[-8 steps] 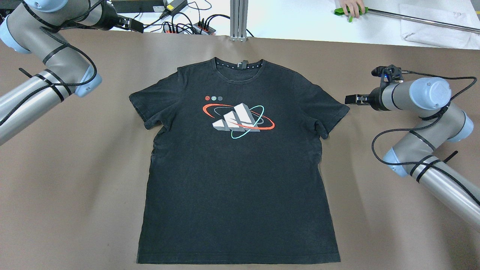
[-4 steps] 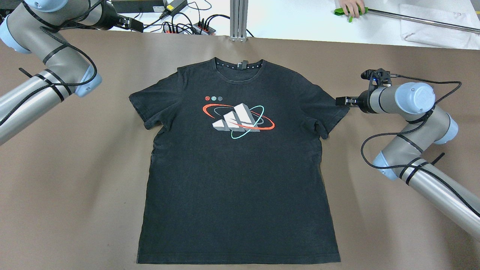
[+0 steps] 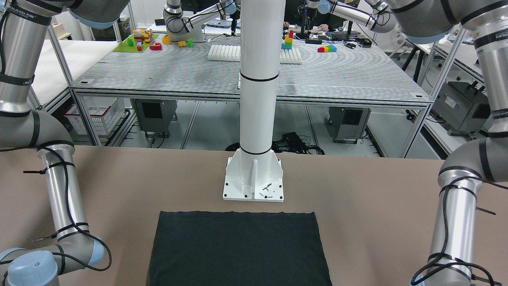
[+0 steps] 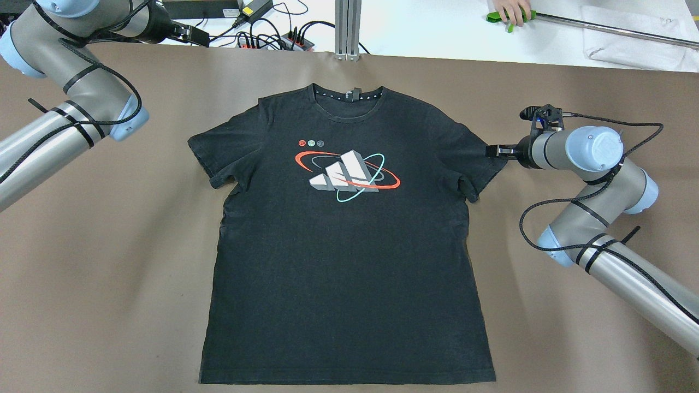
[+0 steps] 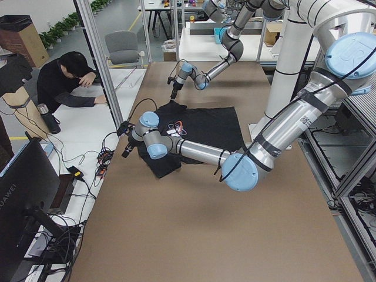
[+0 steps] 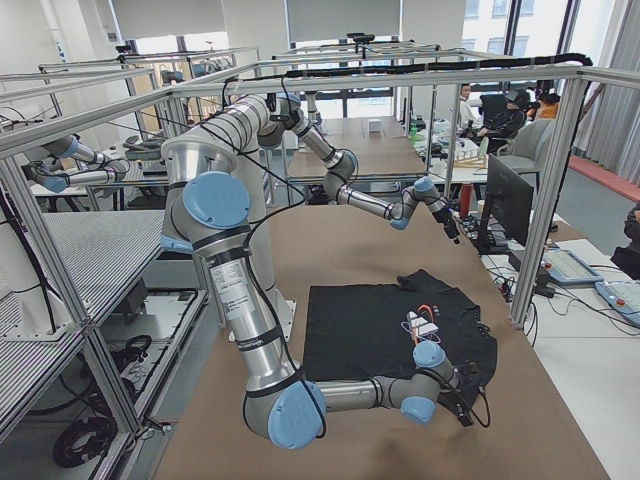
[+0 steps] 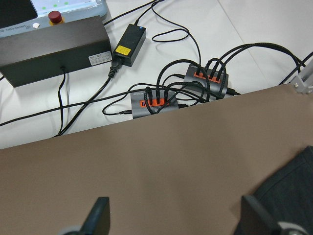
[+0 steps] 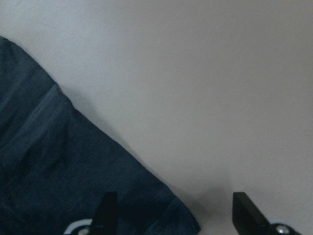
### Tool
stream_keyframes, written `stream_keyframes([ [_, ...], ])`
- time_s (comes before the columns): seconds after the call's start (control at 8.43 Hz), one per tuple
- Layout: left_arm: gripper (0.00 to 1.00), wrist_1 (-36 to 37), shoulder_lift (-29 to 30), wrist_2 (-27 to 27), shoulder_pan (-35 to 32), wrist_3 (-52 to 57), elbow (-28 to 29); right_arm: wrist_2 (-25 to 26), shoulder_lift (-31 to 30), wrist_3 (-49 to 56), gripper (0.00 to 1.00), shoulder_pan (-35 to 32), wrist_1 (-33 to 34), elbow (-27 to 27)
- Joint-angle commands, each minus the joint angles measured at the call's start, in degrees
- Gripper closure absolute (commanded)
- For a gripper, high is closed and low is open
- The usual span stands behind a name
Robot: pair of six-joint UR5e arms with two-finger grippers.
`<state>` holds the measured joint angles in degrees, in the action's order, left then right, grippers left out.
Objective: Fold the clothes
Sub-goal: 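Move the right gripper to the sleeve nearest it and grasp it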
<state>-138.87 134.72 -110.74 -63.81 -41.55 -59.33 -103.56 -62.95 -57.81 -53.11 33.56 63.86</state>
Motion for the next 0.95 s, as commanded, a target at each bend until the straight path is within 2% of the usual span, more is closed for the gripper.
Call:
stream_keyframes([
  [0.0,0.06,0.0,0.1,0.0,0.0,-0.1,0.0,0.5,0.0,0.0,0.6,0.4,0.1,0.0],
  [0.24,0.06,0.1,0.4,0.0,0.0,-0.2,-0.1,0.5,-0.3,0.1,0.98,0.6,0.2,0.2],
  [0.71,0.06,0.2,0.7,0.0,0.0,-1.2,-0.1,-0.4,0.0,-0.1,1.0,0.6,0.3,1.5],
  [0.83,0.06,0.2,0.7,0.0,0.0,-1.2,-0.1,-2.2,0.3,0.0,1.0,-0.1,1.0,2.7],
])
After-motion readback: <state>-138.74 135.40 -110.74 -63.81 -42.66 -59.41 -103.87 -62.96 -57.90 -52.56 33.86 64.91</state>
